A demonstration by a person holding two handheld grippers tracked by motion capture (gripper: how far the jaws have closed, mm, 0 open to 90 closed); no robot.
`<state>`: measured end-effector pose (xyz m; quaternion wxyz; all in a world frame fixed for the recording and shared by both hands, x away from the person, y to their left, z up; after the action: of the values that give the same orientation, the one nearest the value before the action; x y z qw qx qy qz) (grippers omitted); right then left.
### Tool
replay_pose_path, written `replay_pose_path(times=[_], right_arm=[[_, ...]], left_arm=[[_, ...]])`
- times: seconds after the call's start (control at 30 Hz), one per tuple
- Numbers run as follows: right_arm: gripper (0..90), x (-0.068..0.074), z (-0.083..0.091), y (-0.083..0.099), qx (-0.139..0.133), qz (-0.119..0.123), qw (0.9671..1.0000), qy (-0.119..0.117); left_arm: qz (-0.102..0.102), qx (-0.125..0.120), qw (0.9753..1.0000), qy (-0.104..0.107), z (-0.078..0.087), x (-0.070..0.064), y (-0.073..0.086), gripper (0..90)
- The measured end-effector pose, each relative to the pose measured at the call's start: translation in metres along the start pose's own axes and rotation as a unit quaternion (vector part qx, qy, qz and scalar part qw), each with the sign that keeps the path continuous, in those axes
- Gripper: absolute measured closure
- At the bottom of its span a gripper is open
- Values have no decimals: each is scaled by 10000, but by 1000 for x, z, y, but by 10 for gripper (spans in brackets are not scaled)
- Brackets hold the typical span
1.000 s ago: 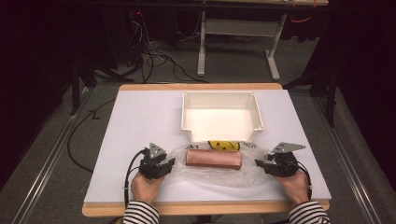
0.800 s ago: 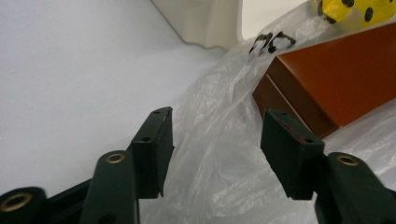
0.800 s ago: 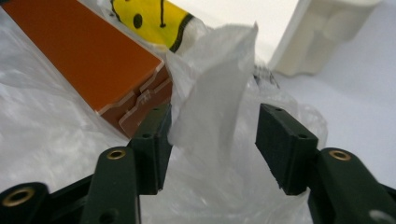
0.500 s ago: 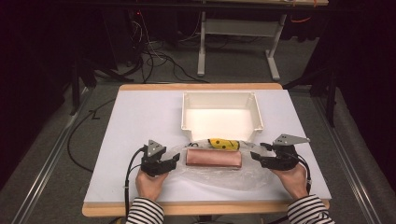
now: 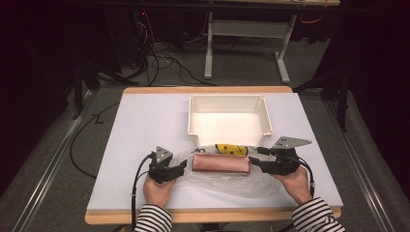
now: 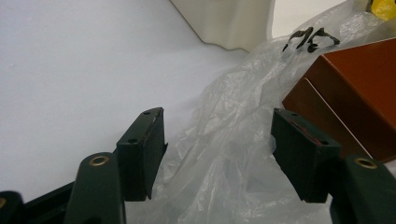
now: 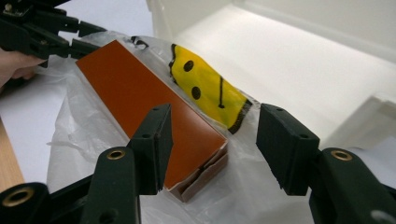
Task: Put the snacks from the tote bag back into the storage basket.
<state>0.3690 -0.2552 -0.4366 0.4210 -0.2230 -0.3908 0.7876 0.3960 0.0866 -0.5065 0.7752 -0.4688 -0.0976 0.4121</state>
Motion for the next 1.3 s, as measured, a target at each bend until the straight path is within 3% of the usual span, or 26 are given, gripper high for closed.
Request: replay_pose_path(times=[0.17, 0.3, 0.57, 0.73, 0.9, 1.3], right_arm=[[458, 5, -8, -4, 62, 16, 9999, -82], [445, 11, -12, -7, 15, 3, 9999, -133], [439, 24, -22, -15, 46, 370, 9990, -229], [434, 32, -28, -20, 78, 551, 9979, -322], [422, 37, -34, -19, 233, 599, 9972, -380], [355, 43, -46, -16, 456, 836, 9946, -413]], left_arm=[[-37, 123, 9999, -37, -2, -1, 1, 359], [-115, -15, 9999, -50, 0, -2, 1, 369], [-296, 60, 9995, -101, -2, -5, 2, 368], [-245, 137, 9995, -119, -4, -5, 2, 355], [-329, 288, 9989, -177, -7, -6, 2, 351], [-306, 322, 9989, -159, -7, -6, 2, 352]])
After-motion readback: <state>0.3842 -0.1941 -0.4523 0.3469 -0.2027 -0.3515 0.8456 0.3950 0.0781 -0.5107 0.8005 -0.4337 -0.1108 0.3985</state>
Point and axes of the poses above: each handheld gripper's, and its own axes: z roughly backward along the jaws, y roughly out of its underside, x roughly to its left, the point moved 4 cm from there along -z, roughly forward along the jaws, and after that the axes turned 12 degrees about y, right-handed, at the moved point
